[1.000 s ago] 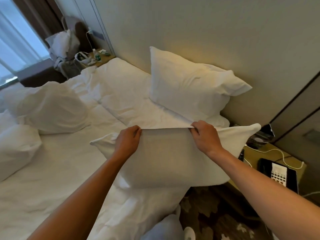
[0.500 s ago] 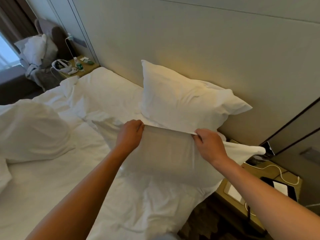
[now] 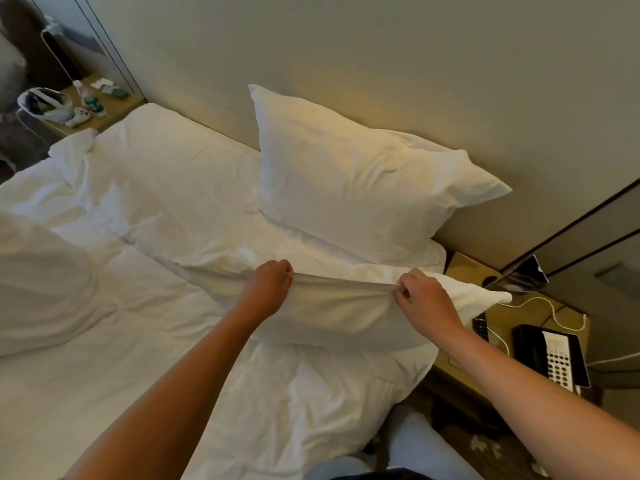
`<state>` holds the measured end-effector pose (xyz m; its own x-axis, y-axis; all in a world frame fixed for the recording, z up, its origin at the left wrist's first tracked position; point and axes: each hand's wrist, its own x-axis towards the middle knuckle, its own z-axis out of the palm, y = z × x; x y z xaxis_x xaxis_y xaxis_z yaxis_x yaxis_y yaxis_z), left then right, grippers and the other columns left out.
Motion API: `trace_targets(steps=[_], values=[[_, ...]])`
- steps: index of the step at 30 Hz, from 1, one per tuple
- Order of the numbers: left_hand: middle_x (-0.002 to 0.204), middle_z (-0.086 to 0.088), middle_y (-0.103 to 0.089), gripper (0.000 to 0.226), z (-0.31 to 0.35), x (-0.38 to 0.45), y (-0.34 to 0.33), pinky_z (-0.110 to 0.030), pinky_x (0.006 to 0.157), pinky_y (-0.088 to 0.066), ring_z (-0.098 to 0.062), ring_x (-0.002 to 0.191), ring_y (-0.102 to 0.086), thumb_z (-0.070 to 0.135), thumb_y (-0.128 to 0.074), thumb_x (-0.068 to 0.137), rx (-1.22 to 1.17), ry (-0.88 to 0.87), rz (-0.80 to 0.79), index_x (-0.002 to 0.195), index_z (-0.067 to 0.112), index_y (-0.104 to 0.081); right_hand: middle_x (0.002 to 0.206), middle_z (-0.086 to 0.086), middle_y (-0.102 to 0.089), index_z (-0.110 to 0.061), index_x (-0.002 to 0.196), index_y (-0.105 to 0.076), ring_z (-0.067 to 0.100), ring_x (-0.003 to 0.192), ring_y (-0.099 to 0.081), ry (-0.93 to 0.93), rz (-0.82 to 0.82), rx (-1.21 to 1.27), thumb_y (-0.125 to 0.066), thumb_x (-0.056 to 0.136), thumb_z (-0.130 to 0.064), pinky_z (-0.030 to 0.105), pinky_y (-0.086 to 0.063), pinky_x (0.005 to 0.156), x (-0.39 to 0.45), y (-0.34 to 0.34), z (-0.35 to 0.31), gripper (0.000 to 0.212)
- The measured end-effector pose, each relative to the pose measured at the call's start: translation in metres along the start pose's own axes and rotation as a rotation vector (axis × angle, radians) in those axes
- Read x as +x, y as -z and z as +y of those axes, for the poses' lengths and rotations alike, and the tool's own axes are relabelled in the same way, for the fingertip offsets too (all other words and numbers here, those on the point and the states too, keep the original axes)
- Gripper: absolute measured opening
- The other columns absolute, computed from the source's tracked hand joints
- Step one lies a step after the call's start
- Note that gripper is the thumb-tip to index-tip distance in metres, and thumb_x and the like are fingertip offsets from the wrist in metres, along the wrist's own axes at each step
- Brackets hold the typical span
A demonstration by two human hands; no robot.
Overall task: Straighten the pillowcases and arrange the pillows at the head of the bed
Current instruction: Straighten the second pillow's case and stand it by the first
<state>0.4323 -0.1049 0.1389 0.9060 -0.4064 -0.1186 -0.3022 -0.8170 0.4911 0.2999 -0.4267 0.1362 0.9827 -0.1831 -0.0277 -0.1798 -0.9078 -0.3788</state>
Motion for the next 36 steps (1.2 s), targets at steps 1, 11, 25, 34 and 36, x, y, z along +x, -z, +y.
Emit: trace_targets(steps=[1,11,25,34,36], values=[[0.099,0.000,-0.061,0.017,-0.002,0.003,-0.003,-0.030,0.075,-0.042,-0.021,0.089,-0.060,0.025,-0.052,0.103,0.007,0.001,-0.010,0.110,0.016,-0.065,0.088,-0.003,-0.054,-0.019,0.085,-0.056,0.018,0.075,-0.053,-0.014,0.017,0.004,-0.061,0.102,-0.026,0.038,-0.051,0.066,0.003,-0.001,0.000,0.020],[0.090,0.000,-0.063,0.026,-0.011,0.035,0.009,-0.034,0.066,-0.041,-0.018,0.079,-0.054,0.026,-0.045,0.105,0.142,-0.013,0.054,0.094,0.016,-0.065,0.073,-0.010,-0.056,-0.030,0.088,-0.039,0.009,0.064,-0.054,-0.085,0.061,0.165,-0.039,0.110,-0.049,0.032,-0.042,0.053,0.028,0.001,0.001,0.029],[0.091,-0.008,-0.069,0.029,-0.015,0.039,0.021,-0.037,0.074,-0.051,-0.024,0.081,-0.062,0.017,-0.039,0.107,0.115,0.018,0.005,0.100,0.009,-0.066,0.084,-0.002,-0.068,-0.018,0.090,-0.073,0.017,0.075,-0.060,-0.113,0.062,0.160,-0.062,0.103,-0.027,0.036,-0.053,0.067,0.030,-0.007,0.012,0.019],[0.072,0.006,-0.056,0.026,-0.012,0.042,0.048,-0.031,0.059,-0.036,-0.016,0.067,-0.054,0.022,-0.044,0.105,0.087,-0.005,0.076,0.081,0.019,-0.055,0.093,-0.005,-0.076,-0.022,0.106,-0.079,0.011,0.078,-0.062,-0.118,0.178,0.275,-0.060,0.105,-0.029,0.029,-0.050,0.072,0.018,0.007,-0.002,0.021],[0.073,0.003,-0.056,0.027,-0.010,0.048,0.055,-0.032,0.061,-0.037,-0.019,0.068,-0.054,0.021,-0.046,0.104,0.080,-0.022,0.096,0.079,0.018,-0.055,0.089,-0.007,-0.074,-0.023,0.103,-0.079,0.014,0.078,-0.064,-0.123,0.186,0.298,-0.059,0.105,-0.029,0.032,-0.052,0.070,0.024,0.014,-0.006,0.021]])
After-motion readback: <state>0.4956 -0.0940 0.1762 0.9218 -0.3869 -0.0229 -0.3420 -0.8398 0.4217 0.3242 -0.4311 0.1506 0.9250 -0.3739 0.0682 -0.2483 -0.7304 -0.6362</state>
